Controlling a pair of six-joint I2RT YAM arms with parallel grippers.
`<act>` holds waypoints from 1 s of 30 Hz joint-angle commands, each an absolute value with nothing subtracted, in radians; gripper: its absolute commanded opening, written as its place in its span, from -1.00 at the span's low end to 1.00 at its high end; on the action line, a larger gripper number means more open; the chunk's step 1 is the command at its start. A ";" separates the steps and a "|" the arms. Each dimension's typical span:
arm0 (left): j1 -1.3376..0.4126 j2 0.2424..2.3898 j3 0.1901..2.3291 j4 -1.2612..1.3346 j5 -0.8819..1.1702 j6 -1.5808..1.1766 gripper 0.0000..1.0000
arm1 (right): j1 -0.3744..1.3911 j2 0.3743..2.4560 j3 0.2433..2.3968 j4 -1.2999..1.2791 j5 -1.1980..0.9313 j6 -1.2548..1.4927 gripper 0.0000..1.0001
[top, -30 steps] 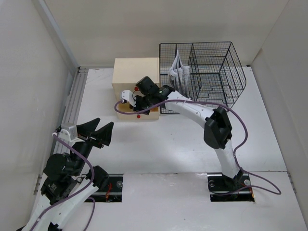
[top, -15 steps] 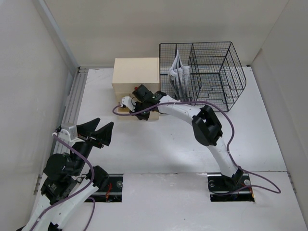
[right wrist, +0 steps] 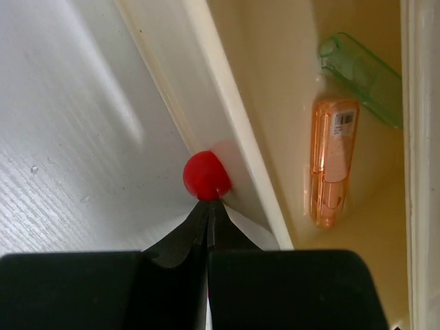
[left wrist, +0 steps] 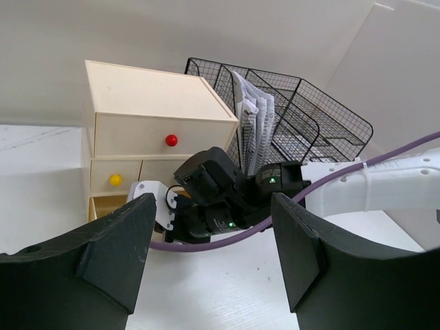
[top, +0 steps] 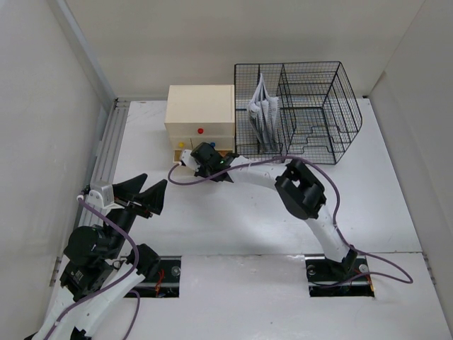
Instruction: Organize the desk
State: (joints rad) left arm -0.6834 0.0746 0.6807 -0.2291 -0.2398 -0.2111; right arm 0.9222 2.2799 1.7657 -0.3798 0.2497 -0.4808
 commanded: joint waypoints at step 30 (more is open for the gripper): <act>-0.684 -0.006 0.652 -0.141 -0.224 -0.206 0.85 | 0.815 1.843 1.821 -0.746 -0.476 -0.820 0.62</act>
State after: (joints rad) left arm -0.6834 0.0273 0.6666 -0.2153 -0.2352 -0.2111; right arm 0.8307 1.9762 1.8343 -0.7082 -0.3473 -0.8433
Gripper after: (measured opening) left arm 0.887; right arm 0.787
